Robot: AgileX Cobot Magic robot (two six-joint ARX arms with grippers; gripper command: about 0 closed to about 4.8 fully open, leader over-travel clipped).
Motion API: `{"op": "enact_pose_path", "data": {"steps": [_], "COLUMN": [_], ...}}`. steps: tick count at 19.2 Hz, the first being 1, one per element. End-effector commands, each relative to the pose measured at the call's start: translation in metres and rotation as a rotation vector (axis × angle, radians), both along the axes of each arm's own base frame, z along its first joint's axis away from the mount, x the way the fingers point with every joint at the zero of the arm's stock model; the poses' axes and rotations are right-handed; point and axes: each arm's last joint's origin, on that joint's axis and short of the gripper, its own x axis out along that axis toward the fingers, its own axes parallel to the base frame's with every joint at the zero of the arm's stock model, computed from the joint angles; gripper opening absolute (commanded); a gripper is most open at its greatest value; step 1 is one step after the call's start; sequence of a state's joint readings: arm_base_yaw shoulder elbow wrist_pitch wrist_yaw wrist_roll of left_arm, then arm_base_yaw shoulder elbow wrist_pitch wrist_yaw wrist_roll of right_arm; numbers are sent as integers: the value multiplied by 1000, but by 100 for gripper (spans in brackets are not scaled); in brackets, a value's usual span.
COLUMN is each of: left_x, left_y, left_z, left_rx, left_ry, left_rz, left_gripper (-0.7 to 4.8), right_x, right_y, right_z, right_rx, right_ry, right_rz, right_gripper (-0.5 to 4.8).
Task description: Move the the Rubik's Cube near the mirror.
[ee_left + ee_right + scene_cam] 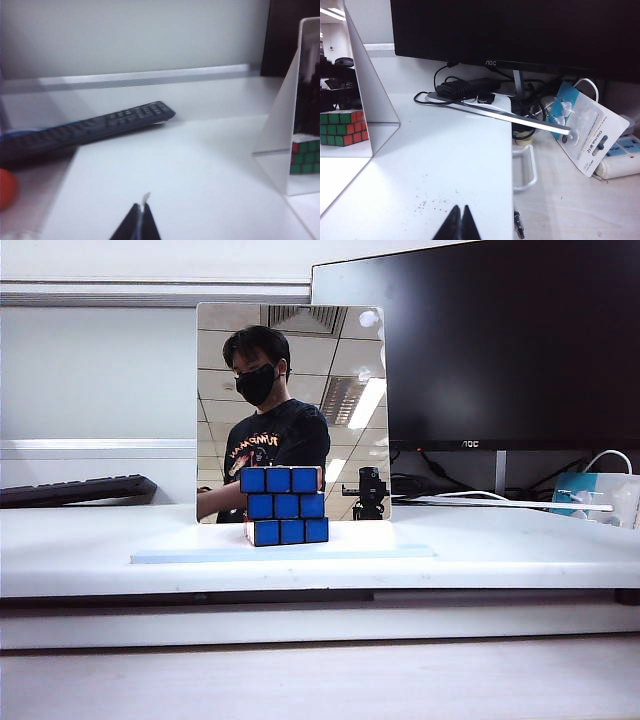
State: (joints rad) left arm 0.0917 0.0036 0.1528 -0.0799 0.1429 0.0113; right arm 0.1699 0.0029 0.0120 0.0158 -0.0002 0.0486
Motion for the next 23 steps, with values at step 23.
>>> {"op": "enact_pose_path", "data": {"steps": [23], "left_x": [11], "left_y": [-3], "left_z": [-34], "left_rx": [-73], "left_ry": [3], "left_rz": [-26], "left_gripper": [-1], "right_x": [0], "right_y": [0], "right_z": [0], "right_rx": [5], "right_ry": [-7], "right_rz": [0], "right_gripper": [0]}}
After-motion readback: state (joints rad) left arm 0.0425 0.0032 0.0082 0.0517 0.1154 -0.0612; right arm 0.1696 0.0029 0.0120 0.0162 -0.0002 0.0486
